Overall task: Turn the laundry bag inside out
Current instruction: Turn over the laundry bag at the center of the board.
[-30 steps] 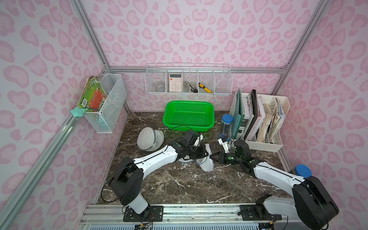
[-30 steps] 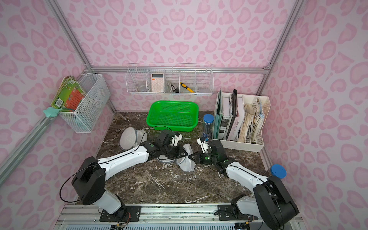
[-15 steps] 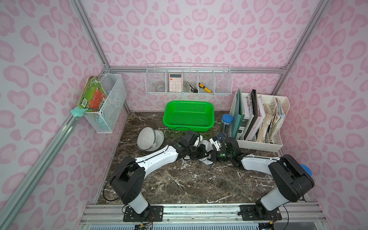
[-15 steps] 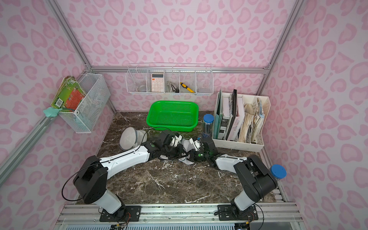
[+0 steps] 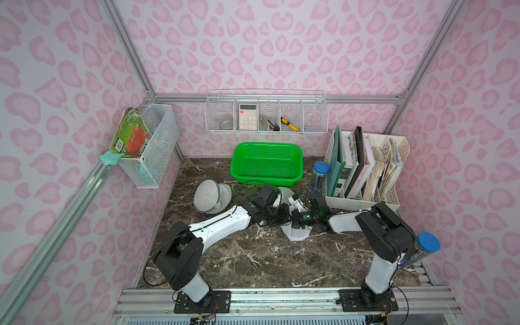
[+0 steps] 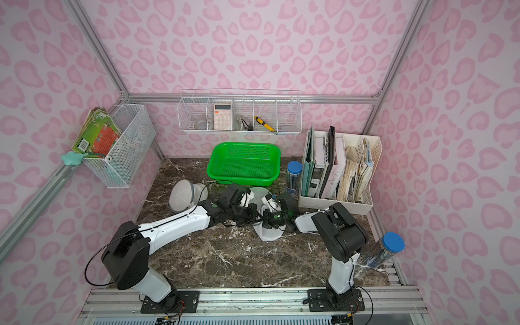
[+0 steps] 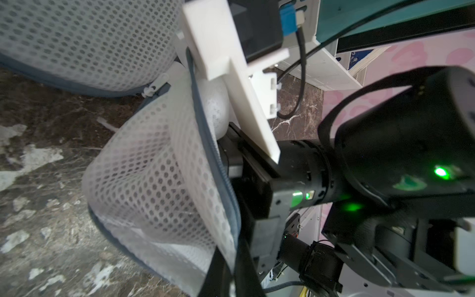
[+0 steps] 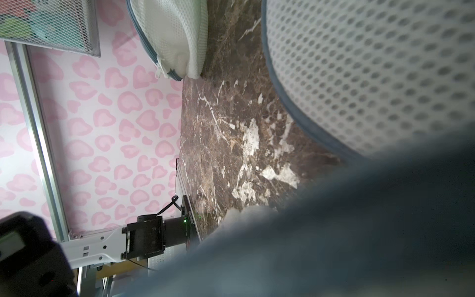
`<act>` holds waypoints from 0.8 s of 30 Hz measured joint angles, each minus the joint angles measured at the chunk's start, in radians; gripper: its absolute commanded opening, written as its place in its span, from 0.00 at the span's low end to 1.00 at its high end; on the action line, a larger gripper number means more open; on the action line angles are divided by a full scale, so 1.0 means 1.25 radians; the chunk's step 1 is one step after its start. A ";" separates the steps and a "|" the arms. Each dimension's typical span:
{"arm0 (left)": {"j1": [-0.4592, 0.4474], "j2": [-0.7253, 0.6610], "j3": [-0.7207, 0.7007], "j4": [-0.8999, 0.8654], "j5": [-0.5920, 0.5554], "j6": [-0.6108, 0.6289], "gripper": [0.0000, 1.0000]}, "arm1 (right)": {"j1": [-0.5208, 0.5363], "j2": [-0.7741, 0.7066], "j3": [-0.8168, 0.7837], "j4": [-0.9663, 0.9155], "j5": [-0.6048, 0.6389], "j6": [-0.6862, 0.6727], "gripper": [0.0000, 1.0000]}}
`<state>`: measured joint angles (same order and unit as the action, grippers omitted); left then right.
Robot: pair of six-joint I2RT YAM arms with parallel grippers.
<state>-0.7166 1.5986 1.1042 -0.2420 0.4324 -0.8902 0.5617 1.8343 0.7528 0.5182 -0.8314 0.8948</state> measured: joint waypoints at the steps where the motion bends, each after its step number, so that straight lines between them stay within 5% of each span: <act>1: 0.002 -0.003 -0.001 -0.001 0.004 0.000 0.00 | 0.000 -0.004 0.000 -0.001 0.006 -0.002 0.16; 6: 0.019 -0.026 -0.019 -0.009 0.009 -0.001 0.00 | -0.001 -0.061 -0.003 -0.042 0.045 -0.022 0.39; 10: 0.036 -0.027 -0.034 -0.020 0.014 -0.013 0.00 | -0.008 -0.131 -0.010 -0.100 0.089 -0.054 0.48; 13: 0.038 -0.024 -0.035 -0.027 0.016 -0.016 0.00 | -0.018 -0.181 -0.024 -0.142 0.112 -0.079 0.46; 19: 0.040 0.000 -0.027 -0.026 0.034 -0.021 0.00 | -0.034 -0.216 -0.070 -0.163 0.131 -0.097 0.17; 24: 0.040 0.011 -0.027 -0.020 0.047 -0.031 0.00 | -0.024 -0.147 -0.081 -0.089 0.122 -0.062 0.14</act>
<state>-0.6670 1.6127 1.0702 -0.2668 0.4908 -0.9291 0.5312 1.6505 0.6521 0.4065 -0.6788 0.8173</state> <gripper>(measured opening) 0.080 0.149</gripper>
